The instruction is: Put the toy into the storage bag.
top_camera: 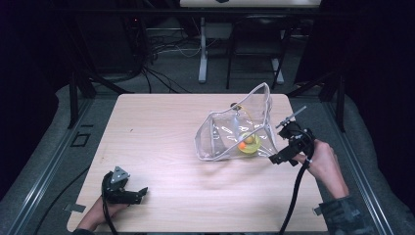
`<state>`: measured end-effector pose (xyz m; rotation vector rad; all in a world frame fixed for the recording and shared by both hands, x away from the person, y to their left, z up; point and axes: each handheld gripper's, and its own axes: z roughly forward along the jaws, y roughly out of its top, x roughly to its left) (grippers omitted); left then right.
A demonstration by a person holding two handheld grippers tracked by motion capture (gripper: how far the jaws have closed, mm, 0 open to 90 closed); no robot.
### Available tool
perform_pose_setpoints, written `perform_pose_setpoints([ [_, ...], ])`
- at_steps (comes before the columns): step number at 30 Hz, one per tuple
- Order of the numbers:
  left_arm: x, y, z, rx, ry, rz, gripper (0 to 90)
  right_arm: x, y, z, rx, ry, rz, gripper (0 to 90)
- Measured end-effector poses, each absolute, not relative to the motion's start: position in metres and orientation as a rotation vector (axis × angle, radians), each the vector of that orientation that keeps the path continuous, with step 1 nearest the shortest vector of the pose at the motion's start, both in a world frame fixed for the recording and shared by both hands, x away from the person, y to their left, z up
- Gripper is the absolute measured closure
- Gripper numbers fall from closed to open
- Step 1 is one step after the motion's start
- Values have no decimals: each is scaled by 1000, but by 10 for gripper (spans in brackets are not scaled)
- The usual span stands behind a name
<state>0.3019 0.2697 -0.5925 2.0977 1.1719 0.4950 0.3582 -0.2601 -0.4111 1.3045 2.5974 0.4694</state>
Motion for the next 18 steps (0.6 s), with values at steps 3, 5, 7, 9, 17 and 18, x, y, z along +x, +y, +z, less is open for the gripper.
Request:
perform_pose_setpoints([
  [3, 302, 270, -593, 2098, 1172, 495, 2, 350, -261, -426, 1323, 2606, 483, 0],
  [5, 302, 270, -593, 2098, 1172, 495, 2, 346, -263, -436, 1330, 2613, 467, 0],
  [7, 302, 270, -593, 2098, 1172, 495, 2, 342, -264, -447, 1345, 2621, 462, 0],
  [9, 302, 270, -593, 2098, 1172, 495, 2, 340, -266, -457, 1366, 2627, 456, 0],
  [17, 302, 270, -593, 2100, 1167, 493, 1, 334, -270, -489, 1408, 2669, 377, 4],
  [18, 302, 270, -593, 2100, 1168, 494, 1, 334, -270, -493, 1398, 2685, 340, 22],
])
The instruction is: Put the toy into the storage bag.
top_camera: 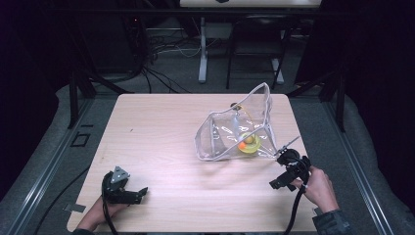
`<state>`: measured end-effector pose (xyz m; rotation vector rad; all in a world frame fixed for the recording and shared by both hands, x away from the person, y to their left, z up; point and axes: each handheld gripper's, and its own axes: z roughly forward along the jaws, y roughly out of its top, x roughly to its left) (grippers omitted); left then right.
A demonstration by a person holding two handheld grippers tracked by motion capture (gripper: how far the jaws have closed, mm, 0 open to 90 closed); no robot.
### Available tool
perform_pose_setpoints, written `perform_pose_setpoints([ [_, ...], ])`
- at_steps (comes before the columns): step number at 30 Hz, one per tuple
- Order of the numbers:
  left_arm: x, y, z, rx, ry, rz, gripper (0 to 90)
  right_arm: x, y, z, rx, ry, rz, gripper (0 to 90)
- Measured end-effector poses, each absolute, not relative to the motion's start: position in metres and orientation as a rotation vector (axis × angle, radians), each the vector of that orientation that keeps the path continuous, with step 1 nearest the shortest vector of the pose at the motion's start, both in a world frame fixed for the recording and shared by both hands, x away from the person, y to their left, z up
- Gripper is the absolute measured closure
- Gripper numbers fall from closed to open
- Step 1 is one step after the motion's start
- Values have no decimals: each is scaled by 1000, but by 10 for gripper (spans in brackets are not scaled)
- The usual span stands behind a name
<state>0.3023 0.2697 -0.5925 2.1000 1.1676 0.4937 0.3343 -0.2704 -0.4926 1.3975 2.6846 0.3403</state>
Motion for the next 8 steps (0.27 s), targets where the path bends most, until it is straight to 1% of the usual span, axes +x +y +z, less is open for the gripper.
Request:
perform_pose_setpoints([
  [1, 302, 270, -593, 2100, 1167, 494, 2, 333, -269, -499, 1401, 2664, 301, 53],
  [2, 302, 270, -593, 2100, 1167, 494, 2, 332, -269, -502, 1400, 2655, 275, 58],
  [3, 302, 270, -593, 2100, 1167, 493, 2, 333, -270, -506, 1378, 2669, 179, 55],
  [6, 302, 270, -592, 2101, 1165, 492, 2, 331, -273, -522, 1401, 2672, 167, 45],
  [7, 302, 270, -592, 2103, 1165, 489, 2, 331, -273, -524, 1408, 2683, 111, 42],
  [8, 303, 270, -592, 2108, 1159, 488, 2, 330, -274, -530, 1432, 2661, 150, 35],
])
